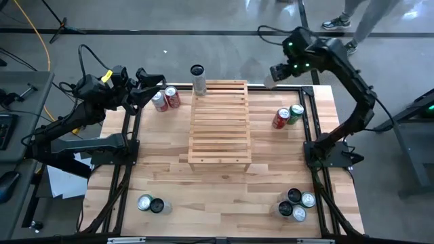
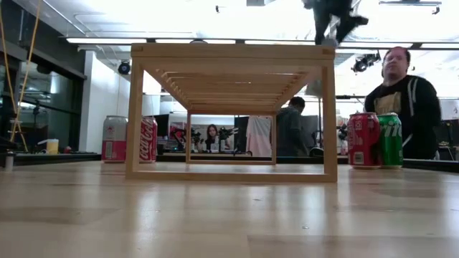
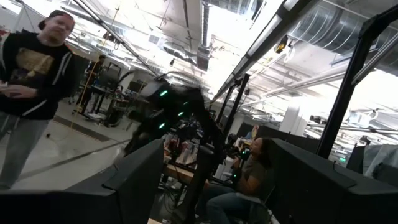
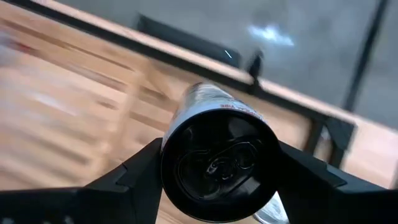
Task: Place canned beverage on shelf
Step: Put the white yellow soda on the shelf aligned with the other white yellow soda can
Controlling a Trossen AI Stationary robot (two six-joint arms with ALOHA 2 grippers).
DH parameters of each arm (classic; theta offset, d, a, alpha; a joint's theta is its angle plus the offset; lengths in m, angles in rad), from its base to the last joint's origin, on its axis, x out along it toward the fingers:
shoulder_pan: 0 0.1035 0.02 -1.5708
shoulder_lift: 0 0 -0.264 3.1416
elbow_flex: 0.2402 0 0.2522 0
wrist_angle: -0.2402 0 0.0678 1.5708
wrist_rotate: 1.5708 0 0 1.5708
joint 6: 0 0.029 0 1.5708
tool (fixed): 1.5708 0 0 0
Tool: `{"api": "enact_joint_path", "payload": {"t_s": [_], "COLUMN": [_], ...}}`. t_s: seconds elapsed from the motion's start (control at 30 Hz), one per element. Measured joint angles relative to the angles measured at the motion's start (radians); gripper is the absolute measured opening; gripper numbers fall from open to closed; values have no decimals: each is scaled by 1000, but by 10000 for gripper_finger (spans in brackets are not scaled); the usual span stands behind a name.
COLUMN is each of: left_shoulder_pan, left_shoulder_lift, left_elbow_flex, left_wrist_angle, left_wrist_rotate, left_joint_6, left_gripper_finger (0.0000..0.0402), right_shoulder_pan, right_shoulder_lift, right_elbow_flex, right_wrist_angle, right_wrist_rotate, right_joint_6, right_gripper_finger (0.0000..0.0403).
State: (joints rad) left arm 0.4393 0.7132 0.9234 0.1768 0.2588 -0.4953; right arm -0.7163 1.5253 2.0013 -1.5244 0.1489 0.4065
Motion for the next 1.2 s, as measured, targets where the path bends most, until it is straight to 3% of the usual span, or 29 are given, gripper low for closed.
{"api": "enact_joint_path", "payload": {"t_s": [0.2,0.4,0.57,0.87,1.2], "left_shoulder_pan": [0,0,-3,-131,-226], "left_shoulder_lift": [13,44,74,208,433], "left_elbow_flex": [0,1,11,164,177], "left_wrist_angle": [0,-1,-30,-448,-425], "left_wrist_rotate": [-5,-3,75,114,85], "left_joint_6": [0,-1,-24,256,289], "left_gripper_finger": [282,282,282,282,283], "right_shoulder_pan": [151,311,416,480,538], "right_shoulder_lift": [10,103,192,229,255], "right_elbow_flex": [163,263,332,335,334], "right_wrist_angle": [-11,4,4,104,180], "right_wrist_rotate": [-14,-33,-71,-205,-285], "right_joint_6": [40,54,4,-51,-98], "right_gripper_finger": [239,239,239,239,239]}}
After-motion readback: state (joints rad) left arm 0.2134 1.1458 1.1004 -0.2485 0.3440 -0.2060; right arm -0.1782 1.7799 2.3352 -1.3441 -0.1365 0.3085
